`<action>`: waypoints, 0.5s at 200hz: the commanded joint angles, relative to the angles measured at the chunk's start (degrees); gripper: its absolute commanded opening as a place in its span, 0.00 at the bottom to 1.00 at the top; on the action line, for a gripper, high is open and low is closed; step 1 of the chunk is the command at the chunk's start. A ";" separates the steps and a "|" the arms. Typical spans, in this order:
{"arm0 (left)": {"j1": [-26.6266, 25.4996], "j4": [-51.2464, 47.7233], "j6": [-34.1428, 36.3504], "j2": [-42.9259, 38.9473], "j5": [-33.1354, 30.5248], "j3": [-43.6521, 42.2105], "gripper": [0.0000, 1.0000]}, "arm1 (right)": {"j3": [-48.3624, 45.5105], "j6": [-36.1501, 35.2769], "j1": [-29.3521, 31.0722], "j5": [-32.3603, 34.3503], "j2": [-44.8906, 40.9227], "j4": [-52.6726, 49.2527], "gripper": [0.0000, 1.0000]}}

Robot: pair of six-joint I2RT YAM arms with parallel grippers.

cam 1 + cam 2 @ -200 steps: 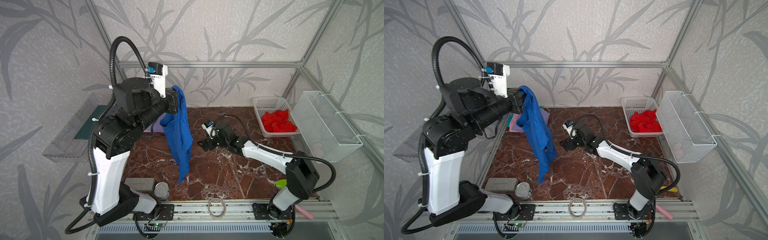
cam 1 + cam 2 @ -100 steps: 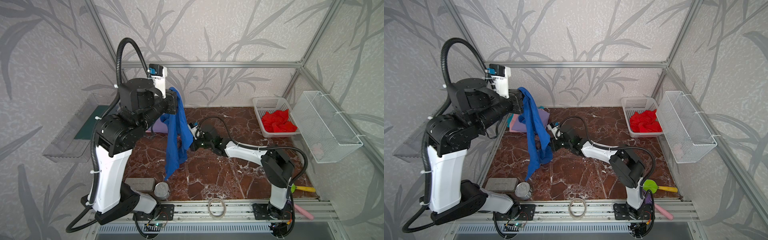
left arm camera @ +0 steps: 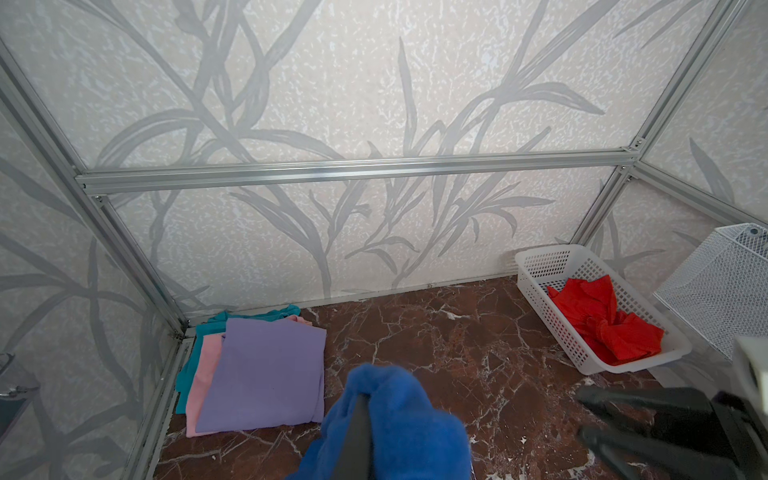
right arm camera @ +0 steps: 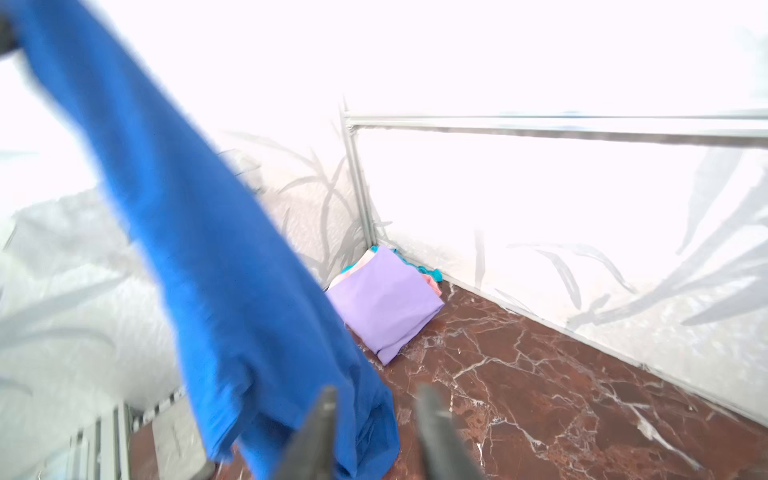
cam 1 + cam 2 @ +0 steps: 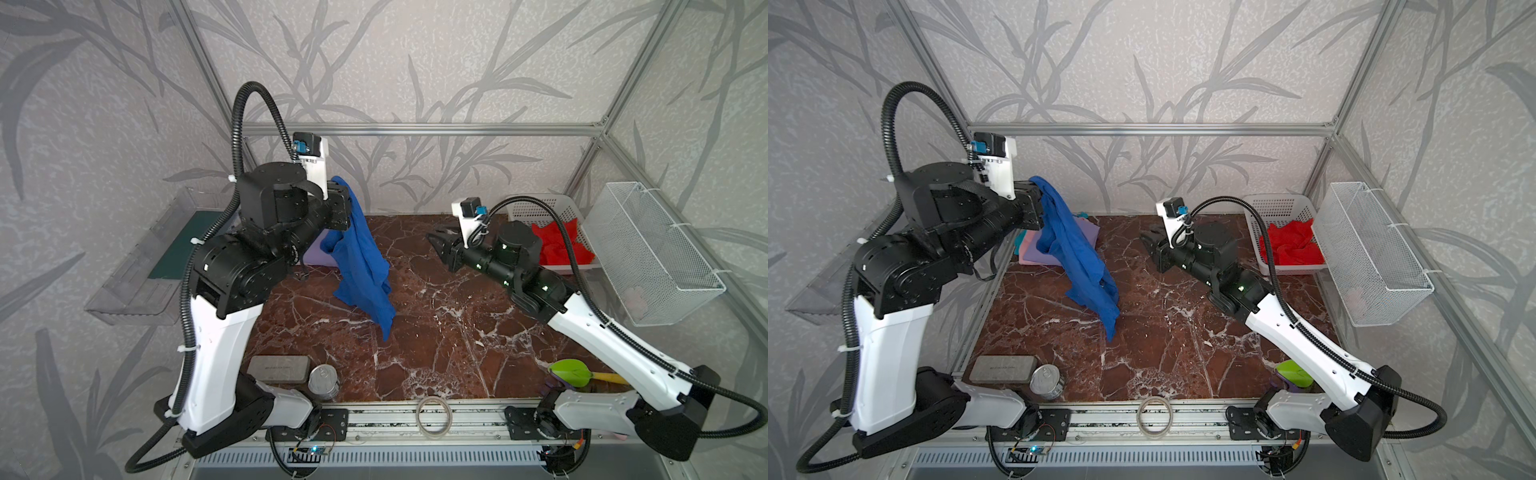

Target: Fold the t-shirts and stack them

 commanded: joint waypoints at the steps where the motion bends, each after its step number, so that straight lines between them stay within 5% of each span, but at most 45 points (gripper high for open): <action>1: 0.04 2.03 0.16 -0.05 0.57 2.69 0.00 | -5.00 -3.74 4.00 2.09 2.41 -8.15 0.63; 39: 0.02 1.52 -0.04 -0.91 0.82 3.23 0.00 | -5.67 -4.04 8.34 1.31 9.10 -8.04 0.75; 100: 0.01 0.88 -0.25 -1.45 0.47 2.35 0.00 | 0.50 -2.33 9.42 -0.46 25.08 1.10 0.73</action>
